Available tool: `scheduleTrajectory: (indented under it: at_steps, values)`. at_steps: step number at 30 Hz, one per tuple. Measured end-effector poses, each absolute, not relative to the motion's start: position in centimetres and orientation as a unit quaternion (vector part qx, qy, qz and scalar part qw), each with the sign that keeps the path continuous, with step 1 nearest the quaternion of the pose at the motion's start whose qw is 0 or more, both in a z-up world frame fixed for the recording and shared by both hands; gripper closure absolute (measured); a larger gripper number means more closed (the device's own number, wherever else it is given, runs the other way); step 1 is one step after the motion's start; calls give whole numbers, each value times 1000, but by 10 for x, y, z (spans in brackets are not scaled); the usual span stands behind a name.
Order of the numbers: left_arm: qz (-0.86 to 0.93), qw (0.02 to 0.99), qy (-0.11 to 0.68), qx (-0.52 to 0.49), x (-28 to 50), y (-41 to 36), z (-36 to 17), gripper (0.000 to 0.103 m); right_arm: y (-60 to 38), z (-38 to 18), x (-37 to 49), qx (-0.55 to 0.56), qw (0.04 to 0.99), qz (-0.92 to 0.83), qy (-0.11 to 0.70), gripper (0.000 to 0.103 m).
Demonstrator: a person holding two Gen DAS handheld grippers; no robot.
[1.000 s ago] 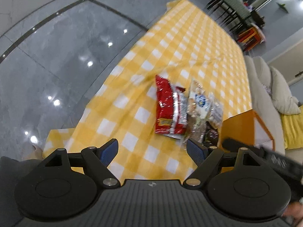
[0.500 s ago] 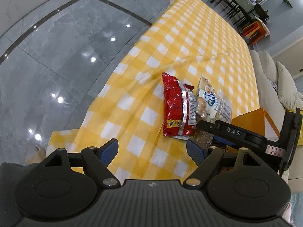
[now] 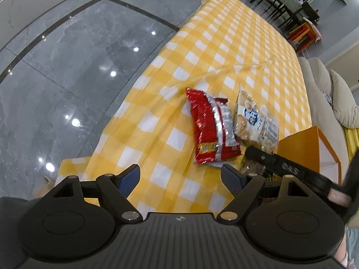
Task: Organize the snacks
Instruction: 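Grasp the clear pastry bag with the right gripper while the left gripper grasps the red snack bag, then carry the pastry bag into the box and open the right gripper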
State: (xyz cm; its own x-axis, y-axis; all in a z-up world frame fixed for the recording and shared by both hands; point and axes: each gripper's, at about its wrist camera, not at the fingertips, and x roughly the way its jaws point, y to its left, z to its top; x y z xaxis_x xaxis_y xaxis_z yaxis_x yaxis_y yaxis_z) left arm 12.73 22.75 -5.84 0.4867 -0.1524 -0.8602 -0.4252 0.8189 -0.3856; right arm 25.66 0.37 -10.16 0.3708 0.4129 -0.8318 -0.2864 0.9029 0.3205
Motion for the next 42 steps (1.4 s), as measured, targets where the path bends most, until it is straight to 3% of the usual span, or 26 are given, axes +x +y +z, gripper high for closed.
scheduleTrajectory:
  at_steps: [7, 19, 27, 28, 29, 34, 42]
  values:
    - [104, 808, 505, -285, 165, 206, -67, 7, -23, -65, 236, 97, 847, 244, 463, 64]
    - [134, 815, 545, -142, 249, 144, -104, 6, -56, -42, 219, 138, 849, 245, 446, 64]
    - [123, 816, 543, -158, 255, 143, -115, 0, -67, -47, 227, 155, 846, 234, 454, 64]
    - [121, 818, 537, -167, 254, 145, -116, 2, -67, -46, 227, 156, 846, 234, 453, 64]
    - [118, 819, 533, -175, 251, 147, -116, 11, -67, -46, 228, 157, 846, 234, 452, 64]
    - [110, 810, 551, -165, 237, 153, -107, 17, -69, -40, 222, 154, 849, 236, 447, 64]
    - [57, 796, 594, -100, 211, 157, -99, 9, -75, -30, 214, 156, 852, 236, 440, 64]
